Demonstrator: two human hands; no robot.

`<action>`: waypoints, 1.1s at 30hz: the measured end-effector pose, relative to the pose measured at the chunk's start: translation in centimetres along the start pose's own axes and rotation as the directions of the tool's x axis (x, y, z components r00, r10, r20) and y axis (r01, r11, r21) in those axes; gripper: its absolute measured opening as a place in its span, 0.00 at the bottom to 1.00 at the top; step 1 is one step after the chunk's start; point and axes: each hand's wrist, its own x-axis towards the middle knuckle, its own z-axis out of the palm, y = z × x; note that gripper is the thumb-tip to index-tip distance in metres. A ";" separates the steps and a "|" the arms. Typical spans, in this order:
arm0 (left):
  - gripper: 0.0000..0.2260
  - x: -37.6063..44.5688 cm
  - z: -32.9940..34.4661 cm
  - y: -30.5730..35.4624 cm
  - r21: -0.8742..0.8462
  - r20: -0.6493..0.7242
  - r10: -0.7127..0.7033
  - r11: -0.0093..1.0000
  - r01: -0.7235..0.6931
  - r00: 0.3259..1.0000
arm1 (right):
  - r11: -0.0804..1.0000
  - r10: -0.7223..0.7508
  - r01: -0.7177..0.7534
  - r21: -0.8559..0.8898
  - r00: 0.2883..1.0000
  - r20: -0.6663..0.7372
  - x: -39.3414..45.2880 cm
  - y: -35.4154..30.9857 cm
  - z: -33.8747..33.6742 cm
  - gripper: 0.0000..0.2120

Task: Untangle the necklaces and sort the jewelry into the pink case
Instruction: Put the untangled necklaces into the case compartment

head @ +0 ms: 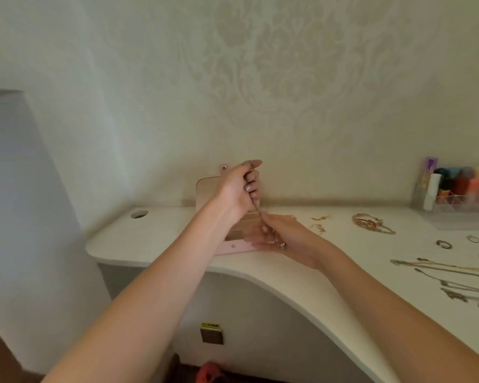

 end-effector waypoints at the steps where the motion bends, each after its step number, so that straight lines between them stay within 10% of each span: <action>1: 0.14 0.0 -0.5 0.2 0.000 -0.023 0.009 1.000 -0.009 1.000 | 0.999 -0.006 0.006 0.035 1.000 -0.002 -0.2 -0.1 -0.1 0.19; 7: 0.12 -0.1 -5.3 -0.5 0.148 -0.222 0.072 0.988 -0.040 0.972 | 0.995 -0.030 0.038 0.091 0.996 -0.084 0.5 0.3 -2.1 0.13; 10: 0.15 -0.3 -7.7 -2.4 0.446 -0.229 0.164 0.894 -0.046 0.960 | 0.975 -0.127 0.095 -0.199 0.980 -0.154 1.2 1.0 -2.3 0.12; 13: 0.15 -0.4 -9.4 -4.5 0.828 -0.003 0.319 0.532 -0.177 0.948 | 0.670 -0.332 0.147 -0.727 0.936 -0.117 1.7 1.7 -1.6 0.11; 17: 0.13 -0.7 -9.7 -6.1 0.949 0.262 0.266 0.105 -0.298 0.928 | 0.361 -0.281 0.134 -0.923 0.959 0.030 1.3 2.8 -1.3 0.10; 28: 0.05 -5.3 -6.3 -6.7 0.895 0.378 0.140 0.197 -0.400 0.915 | 0.410 -0.120 0.043 -0.911 0.993 -0.007 -6.3 0.5 -2.0 0.15; 33: 0.06 -5.0 -5.0 -6.4 0.801 0.287 0.180 0.494 -0.339 0.941 | 0.737 -0.256 0.023 -0.676 0.934 -0.247 -6.1 -0.8 -2.0 0.10</action>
